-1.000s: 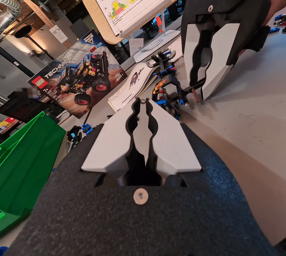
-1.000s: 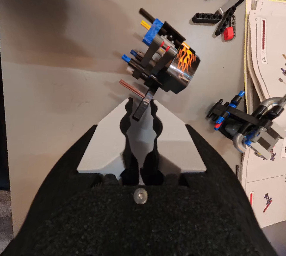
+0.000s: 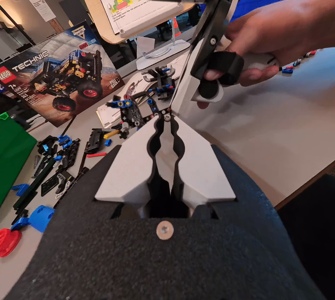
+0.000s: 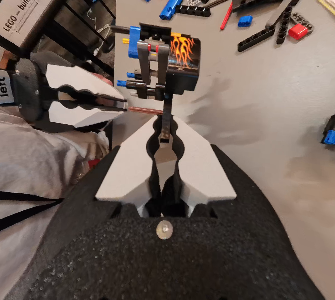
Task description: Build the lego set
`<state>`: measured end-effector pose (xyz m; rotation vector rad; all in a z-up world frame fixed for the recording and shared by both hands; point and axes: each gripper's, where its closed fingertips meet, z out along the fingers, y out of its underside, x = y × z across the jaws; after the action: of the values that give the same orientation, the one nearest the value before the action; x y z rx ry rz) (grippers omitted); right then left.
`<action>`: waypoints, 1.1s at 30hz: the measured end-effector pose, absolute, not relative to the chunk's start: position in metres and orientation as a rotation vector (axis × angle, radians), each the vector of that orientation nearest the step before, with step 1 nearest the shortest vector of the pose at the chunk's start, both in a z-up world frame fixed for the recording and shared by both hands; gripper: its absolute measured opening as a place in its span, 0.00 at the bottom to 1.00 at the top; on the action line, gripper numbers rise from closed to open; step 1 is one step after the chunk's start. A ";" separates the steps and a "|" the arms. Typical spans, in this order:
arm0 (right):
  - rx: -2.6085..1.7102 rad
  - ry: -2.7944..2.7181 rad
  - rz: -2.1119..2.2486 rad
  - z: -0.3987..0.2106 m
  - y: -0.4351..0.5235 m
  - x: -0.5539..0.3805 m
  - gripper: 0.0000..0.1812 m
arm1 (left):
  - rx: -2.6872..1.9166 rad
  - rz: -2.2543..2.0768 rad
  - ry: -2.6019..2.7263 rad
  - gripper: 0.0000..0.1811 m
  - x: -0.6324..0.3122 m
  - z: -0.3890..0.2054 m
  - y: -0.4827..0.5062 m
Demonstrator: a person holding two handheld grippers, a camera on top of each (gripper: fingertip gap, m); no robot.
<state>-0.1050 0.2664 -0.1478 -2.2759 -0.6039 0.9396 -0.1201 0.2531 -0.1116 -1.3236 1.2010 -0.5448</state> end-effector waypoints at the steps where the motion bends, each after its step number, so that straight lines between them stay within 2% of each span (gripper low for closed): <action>1: -2.281 -0.606 0.926 -0.150 0.267 -0.104 0.04 | -1.318 -0.550 1.199 0.03 -0.119 -0.111 0.252; 24: -2.214 -0.586 1.184 -0.138 0.258 -0.117 0.04 | -1.260 -0.600 1.158 0.03 -0.115 -0.096 0.247; 33: -2.216 -0.630 1.115 -0.137 0.257 -0.115 0.04 | -1.226 -0.543 1.188 0.03 -0.115 -0.096 0.246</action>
<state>-0.1151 0.2572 -0.1374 -2.2162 -0.6297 1.1151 -0.1147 0.2461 -0.0962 -1.2263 1.1883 -0.5432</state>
